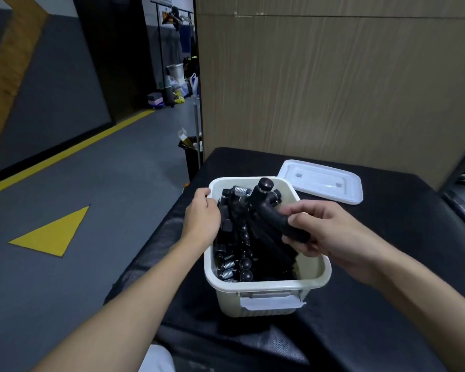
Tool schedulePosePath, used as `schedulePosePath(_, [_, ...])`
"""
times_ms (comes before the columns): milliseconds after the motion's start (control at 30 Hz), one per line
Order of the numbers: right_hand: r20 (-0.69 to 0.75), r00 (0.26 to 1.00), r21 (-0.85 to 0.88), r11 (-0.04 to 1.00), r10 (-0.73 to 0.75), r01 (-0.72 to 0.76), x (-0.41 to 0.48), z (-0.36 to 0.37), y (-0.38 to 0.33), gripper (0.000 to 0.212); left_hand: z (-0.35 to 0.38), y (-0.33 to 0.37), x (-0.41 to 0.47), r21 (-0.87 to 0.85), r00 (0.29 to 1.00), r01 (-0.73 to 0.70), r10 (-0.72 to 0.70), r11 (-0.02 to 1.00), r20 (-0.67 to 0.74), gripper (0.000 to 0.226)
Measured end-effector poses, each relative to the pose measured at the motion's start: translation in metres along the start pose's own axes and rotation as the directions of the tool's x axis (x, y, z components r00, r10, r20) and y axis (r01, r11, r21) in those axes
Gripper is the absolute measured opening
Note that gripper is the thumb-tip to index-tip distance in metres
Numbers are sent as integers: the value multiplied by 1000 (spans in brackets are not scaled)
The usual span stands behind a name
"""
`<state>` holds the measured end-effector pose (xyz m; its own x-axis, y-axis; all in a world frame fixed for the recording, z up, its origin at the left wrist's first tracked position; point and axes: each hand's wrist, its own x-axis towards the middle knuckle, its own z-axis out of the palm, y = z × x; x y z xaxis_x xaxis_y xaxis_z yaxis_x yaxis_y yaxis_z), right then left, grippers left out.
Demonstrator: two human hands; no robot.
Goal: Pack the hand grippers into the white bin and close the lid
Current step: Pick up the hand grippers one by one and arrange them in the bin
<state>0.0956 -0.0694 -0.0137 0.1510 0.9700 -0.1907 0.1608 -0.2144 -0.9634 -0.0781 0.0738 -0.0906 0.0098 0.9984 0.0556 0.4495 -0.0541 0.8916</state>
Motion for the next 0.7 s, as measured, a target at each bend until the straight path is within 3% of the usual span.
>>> schedulePosePath(167, [76, 995, -218, 975, 65, -47, 4, -11, 6, 20, 1, -1, 0, -2, 1000, -17, 17, 1000, -13, 41])
schedulePosePath(267, [100, 992, -332, 942, 80, -42, 6, -13, 11, 23, -1, 0, -3, 9, 995, -97, 97, 995, -28, 31])
schedulePosePath(367, [141, 987, -428, 904, 76, -9, 7, -14, 12, 27, -3, 1, -10, 33, 978, -200, 197, 979, 64, 24])
schedulePosePath(500, [173, 984, -507, 860, 37, 57, 10, -14, 11, 30, -3, -2, -16, 46, 963, -204, 192, 978, 187, 26])
schedulePosePath(700, [241, 971, -552, 823, 2, 135, 16, -14, 22, 29, -3, -3, -19, -11, 963, -175, 174, 984, 204, 27])
